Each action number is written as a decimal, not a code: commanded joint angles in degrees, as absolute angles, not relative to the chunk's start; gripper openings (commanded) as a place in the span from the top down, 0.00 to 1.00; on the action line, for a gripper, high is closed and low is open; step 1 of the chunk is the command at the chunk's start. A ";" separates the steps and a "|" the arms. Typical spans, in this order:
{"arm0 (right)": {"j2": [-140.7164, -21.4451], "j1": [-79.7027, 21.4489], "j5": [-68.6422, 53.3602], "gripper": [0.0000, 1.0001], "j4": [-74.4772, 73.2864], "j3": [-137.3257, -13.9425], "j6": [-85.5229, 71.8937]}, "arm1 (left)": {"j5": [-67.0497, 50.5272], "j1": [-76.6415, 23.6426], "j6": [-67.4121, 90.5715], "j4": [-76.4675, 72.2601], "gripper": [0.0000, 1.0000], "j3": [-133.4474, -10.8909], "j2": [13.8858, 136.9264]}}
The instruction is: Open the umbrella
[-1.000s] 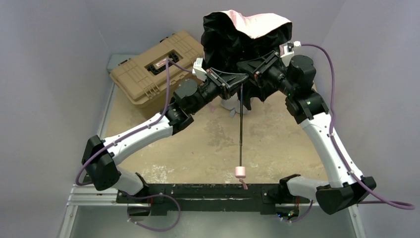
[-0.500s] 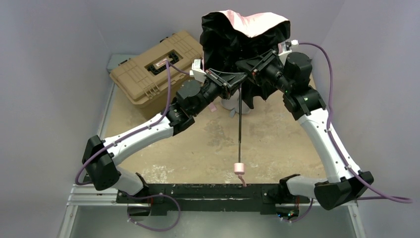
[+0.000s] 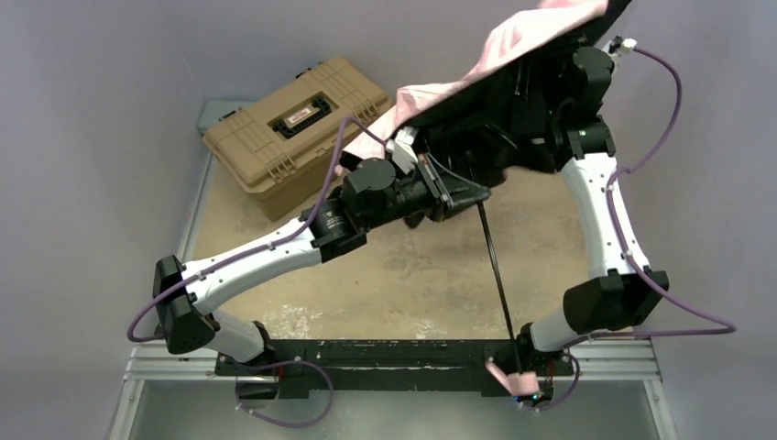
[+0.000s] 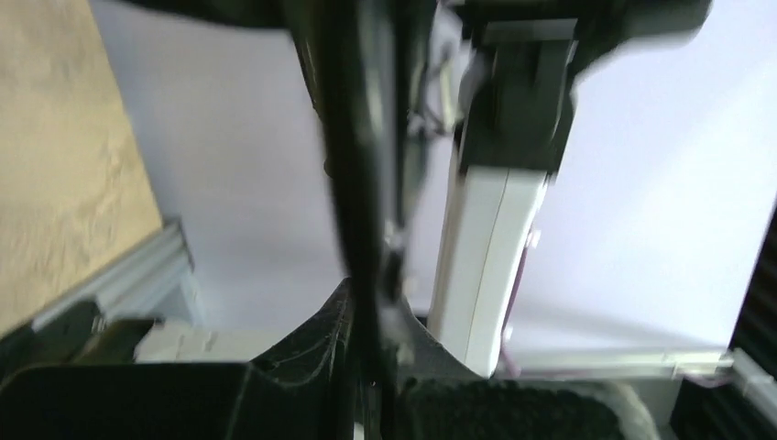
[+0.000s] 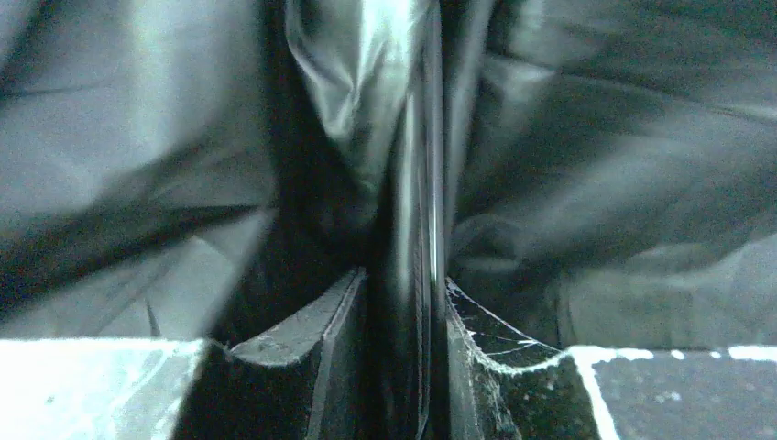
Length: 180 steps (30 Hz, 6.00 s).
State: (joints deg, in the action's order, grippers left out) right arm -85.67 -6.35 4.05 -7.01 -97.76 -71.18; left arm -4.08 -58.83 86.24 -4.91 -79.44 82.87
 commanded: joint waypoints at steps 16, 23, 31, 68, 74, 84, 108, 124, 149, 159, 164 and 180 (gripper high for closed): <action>-77.86 -3.75 -3.44 0.37 -21.26 -94.82 -55.95 | -22.38 -54.65 88.17 -10.17 1.00 -83.60 84.16; -74.09 -3.78 -12.77 0.37 -28.88 -94.71 -53.82 | -25.31 -48.98 91.27 -15.92 1.00 -86.18 88.18; -68.45 -3.83 -28.42 0.38 -21.16 -87.37 -57.24 | -29.58 -45.79 91.93 -15.83 1.00 -91.34 91.98; -62.59 -6.06 -38.98 0.58 -11.32 -77.92 -60.35 | -36.75 -42.72 85.37 -4.47 1.00 -99.04 93.10; -62.36 -6.60 -38.32 0.61 -12.19 -76.72 -60.12 | -37.31 -42.76 84.29 -3.06 1.00 -100.68 93.66; -63.53 -8.19 -37.34 0.63 -8.02 -75.22 -62.37 | -38.09 -43.00 83.99 -2.99 1.00 -101.04 94.24; -68.93 -9.72 -22.11 0.86 -3.65 -76.55 -68.16 | -41.08 -46.38 85.07 -7.50 1.00 -99.19 93.77; -74.68 -7.03 -10.49 0.88 6.18 -78.63 -72.23 | -45.51 -51.78 84.31 -5.41 1.00 -90.86 88.07; -86.12 4.63 -6.02 0.89 7.33 -97.29 -75.97 | -45.23 -57.41 81.16 -0.48 1.00 -88.76 87.01; -91.23 6.48 -2.40 0.88 13.32 -103.49 -83.96 | -45.71 -59.19 75.06 10.99 1.00 -95.35 90.07; -93.89 6.45 -0.88 0.87 13.77 -108.07 -86.31 | -45.70 -59.52 74.63 11.59 1.00 -96.29 90.60; -77.27 6.04 -13.32 0.70 -4.20 -89.91 -73.00 | -40.54 -55.90 74.31 14.41 1.00 -99.44 92.03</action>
